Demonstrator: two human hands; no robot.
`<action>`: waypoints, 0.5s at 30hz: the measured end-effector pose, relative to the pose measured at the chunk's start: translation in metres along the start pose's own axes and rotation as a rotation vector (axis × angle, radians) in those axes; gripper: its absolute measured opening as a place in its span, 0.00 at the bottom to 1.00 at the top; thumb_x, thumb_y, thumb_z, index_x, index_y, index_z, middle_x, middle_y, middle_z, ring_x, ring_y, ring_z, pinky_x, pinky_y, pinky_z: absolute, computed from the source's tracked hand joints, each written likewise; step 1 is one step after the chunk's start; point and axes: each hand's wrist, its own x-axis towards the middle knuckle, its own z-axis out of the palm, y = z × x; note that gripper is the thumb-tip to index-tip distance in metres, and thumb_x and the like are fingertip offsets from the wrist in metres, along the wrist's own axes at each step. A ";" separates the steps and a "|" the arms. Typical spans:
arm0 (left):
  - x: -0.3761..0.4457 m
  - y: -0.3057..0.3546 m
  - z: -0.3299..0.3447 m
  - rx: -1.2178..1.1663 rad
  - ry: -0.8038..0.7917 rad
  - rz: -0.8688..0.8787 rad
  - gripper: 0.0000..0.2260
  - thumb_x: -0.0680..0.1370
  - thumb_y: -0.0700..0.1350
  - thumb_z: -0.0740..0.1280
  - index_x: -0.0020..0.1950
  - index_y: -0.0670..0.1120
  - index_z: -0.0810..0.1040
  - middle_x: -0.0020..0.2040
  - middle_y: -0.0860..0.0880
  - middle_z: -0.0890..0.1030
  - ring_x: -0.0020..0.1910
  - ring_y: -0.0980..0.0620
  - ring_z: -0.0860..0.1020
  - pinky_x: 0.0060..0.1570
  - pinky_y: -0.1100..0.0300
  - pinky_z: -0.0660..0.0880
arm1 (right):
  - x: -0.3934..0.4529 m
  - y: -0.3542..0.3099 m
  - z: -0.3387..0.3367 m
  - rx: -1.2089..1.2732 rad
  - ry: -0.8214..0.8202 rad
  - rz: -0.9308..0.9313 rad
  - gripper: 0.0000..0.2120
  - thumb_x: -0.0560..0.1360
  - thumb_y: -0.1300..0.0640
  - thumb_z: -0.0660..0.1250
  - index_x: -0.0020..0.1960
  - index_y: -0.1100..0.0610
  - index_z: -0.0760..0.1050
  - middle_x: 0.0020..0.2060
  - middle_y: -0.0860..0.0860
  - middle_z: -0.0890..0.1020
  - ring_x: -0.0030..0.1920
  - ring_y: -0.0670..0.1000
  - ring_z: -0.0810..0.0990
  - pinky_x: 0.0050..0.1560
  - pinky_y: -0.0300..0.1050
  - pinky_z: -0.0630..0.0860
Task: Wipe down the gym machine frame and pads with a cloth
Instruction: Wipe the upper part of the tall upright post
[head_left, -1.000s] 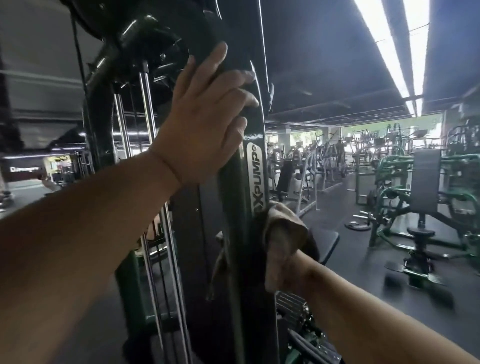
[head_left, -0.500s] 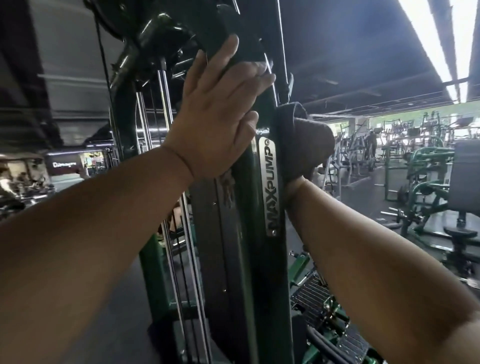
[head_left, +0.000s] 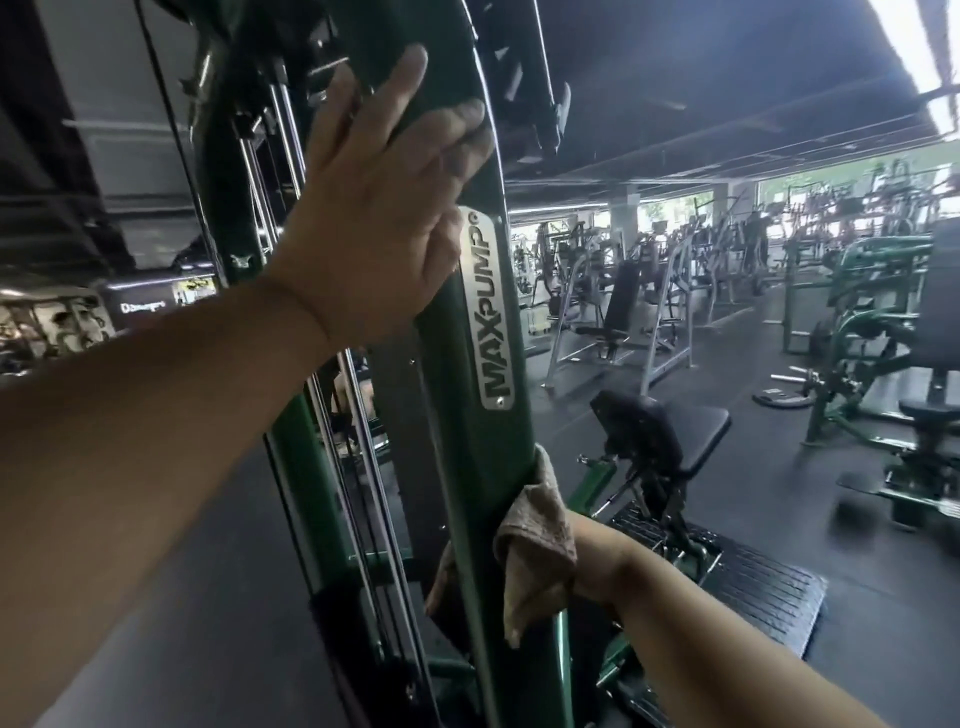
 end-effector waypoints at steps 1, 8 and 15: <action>-0.007 0.005 -0.001 0.001 -0.039 0.046 0.22 0.85 0.47 0.58 0.79 0.46 0.71 0.79 0.50 0.71 0.84 0.39 0.54 0.81 0.35 0.48 | -0.002 0.011 0.000 -0.066 -0.045 -0.044 0.08 0.76 0.65 0.69 0.48 0.56 0.84 0.43 0.49 0.87 0.46 0.46 0.86 0.51 0.41 0.80; -0.086 0.053 0.003 -0.017 -0.222 0.285 0.20 0.85 0.48 0.60 0.76 0.48 0.76 0.78 0.49 0.73 0.83 0.40 0.59 0.80 0.33 0.52 | -0.004 0.051 -0.001 -0.062 0.036 0.009 0.04 0.76 0.65 0.71 0.51 0.63 0.80 0.44 0.55 0.85 0.46 0.54 0.83 0.51 0.48 0.81; -0.157 0.085 0.009 -0.166 -0.145 0.019 0.25 0.84 0.50 0.66 0.81 0.50 0.70 0.83 0.46 0.64 0.82 0.37 0.60 0.78 0.32 0.58 | -0.006 0.064 -0.009 0.024 -0.044 0.058 0.05 0.74 0.60 0.75 0.50 0.55 0.85 0.46 0.52 0.88 0.47 0.50 0.86 0.51 0.46 0.82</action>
